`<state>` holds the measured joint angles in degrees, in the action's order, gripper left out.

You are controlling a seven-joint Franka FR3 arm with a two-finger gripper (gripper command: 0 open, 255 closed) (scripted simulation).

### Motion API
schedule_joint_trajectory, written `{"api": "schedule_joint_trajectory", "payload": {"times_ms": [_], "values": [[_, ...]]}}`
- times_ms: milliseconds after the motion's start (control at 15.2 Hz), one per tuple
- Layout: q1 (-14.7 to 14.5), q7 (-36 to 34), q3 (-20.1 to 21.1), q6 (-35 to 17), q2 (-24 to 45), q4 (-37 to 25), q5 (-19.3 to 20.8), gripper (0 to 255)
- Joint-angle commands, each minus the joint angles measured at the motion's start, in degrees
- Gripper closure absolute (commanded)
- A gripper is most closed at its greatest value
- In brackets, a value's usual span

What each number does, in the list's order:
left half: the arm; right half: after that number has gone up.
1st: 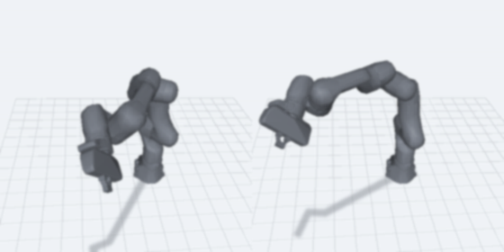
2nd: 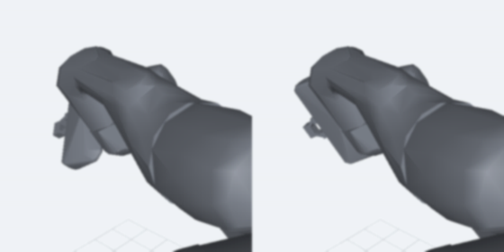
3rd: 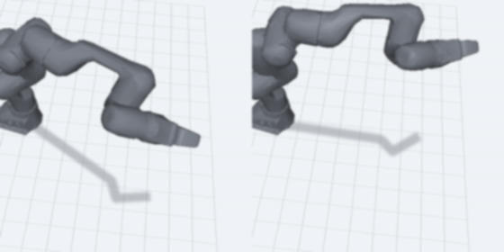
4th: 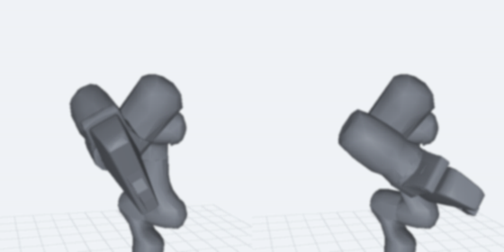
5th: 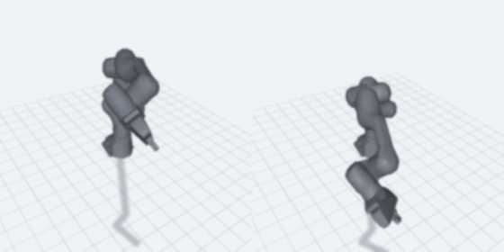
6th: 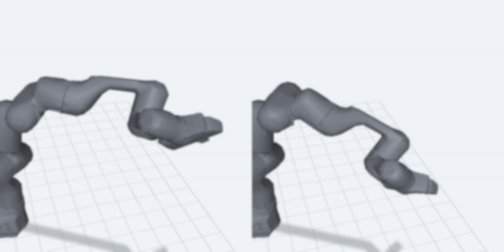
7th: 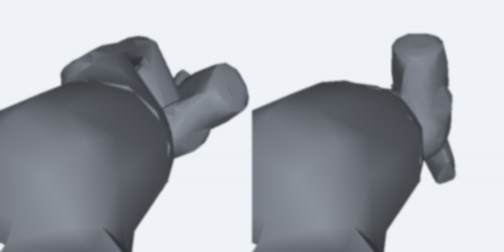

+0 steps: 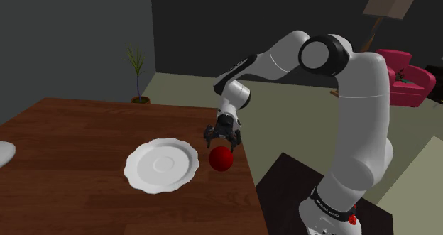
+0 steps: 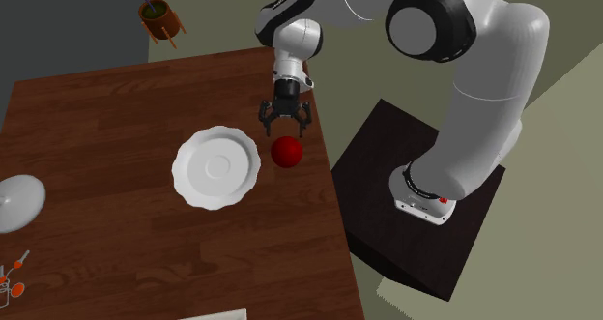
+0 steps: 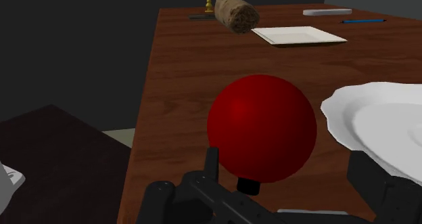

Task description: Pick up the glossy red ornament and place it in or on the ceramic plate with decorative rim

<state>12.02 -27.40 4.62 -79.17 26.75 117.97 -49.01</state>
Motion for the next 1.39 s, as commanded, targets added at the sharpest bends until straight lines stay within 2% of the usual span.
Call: {"api": "schedule_joint_trajectory", "payload": {"times_ms": [0,132,198,330,396,462,594,726,792,858,990,1122,1188,1254,1320], "values": [[-0.49,0.3,1.12,1.37,6.68,1.09,-1.69,0],[-0.35,0.27,1.26,1.32,6.69,1.1,-1.65,0],[0.51,0.64,0.56,2.38,7.25,0.17,-0.5,255],[-0.05,1.43,0.83,0.86,9.68,-0.68,-0.68,255],[0.35,-0.11,0.74,2.65,8.44,-1.73,-0.67,255],[0.51,0.95,0.53,2.2,7.03,0.77,-0.37,255],[-0.2,-0.08,1.19,1.81,6.27,0.94,-1.58,255],[-0.89,0.06,1.63,0.47,8.29,-0.12,-2.24,255],[0.29,-2.83,0.34,0.71,0.91,-0.92,-0.9,255],[0.29,-2.83,0.34,0.71,0.91,-0.92,-0.9,0],[-3.12,-6.35,-1.17,-15.03,-18.65,15.29,-2.2,0],[-7.1,-14.14,1.35,-31.9,-37.92,29.67,-3.14,0],[-9.0,-19.85,4.88,-40.24,-46.96,35.89,-3.4,0],[-10.74,-26.93,10.21,-48.04,-55.21,41.25,-3.43,0],[-12.28,-35.53,17.3,-54.92,-62.33,45.55,-2.95,0]]}}
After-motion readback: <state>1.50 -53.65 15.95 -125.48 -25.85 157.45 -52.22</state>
